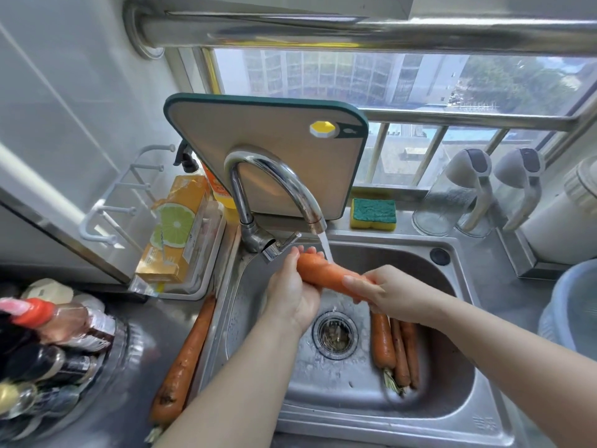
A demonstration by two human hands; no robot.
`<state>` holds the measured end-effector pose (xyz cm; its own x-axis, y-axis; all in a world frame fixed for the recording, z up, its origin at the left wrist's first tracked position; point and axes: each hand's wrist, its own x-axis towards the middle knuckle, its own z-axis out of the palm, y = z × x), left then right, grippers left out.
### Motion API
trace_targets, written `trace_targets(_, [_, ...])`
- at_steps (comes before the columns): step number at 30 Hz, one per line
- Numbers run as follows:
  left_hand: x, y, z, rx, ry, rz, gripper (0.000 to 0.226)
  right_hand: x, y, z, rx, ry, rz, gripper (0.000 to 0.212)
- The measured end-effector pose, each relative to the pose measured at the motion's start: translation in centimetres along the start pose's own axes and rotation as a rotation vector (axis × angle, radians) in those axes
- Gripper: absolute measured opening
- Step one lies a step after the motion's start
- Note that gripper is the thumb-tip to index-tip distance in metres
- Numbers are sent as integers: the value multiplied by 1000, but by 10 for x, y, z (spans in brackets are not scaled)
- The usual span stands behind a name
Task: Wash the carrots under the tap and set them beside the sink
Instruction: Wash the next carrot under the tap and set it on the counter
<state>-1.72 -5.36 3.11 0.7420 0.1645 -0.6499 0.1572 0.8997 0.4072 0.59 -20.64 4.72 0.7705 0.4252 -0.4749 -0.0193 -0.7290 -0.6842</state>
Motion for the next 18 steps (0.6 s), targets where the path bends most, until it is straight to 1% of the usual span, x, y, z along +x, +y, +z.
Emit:
trace_targets(3, [-4, -6, 2, 71, -68, -29, 24, -5, 11, -3, 478, -247, 242, 58])
trace_targets(4, [-6, -8, 3, 89, -92, -47, 25, -5, 15, -5, 601, -316, 313, 59])
trace_targets(6, [-8, -10, 6, 120, -117, -66, 26, -7, 19, -7, 720, -374, 382, 59])
trace_targets(7, [-8, -11, 8, 140, -111, -56, 25, -7, 20, -7, 712, -364, 384, 59])
trace_targets(8, [-7, -12, 10, 161, -92, -32, 24, -9, 18, -7, 645, -320, 356, 59])
trace_targets(9, [-6, -13, 13, 179, -67, -2, 23, -10, 15, -6, 527, -245, 298, 59])
trace_targets(12, [-2, -13, 21, 196, 25, 46, 21, -12, 8, 1, 77, 82, 67, 55])
trace_targets(14, [2, -11, 23, 174, 95, 47, 19, -13, 10, 5, -220, 295, -78, 53])
trace_targets(16, [7, -10, 20, 117, 149, 30, 18, -9, 19, 6, -595, 537, -245, 53])
trace_targets(17, [8, -9, 17, 93, 169, 8, 19, -6, 25, 5, -702, 630, -350, 53])
trace_targets(18, [9, -9, 14, 81, 181, -25, 19, -5, 28, 4, -752, 675, -445, 51])
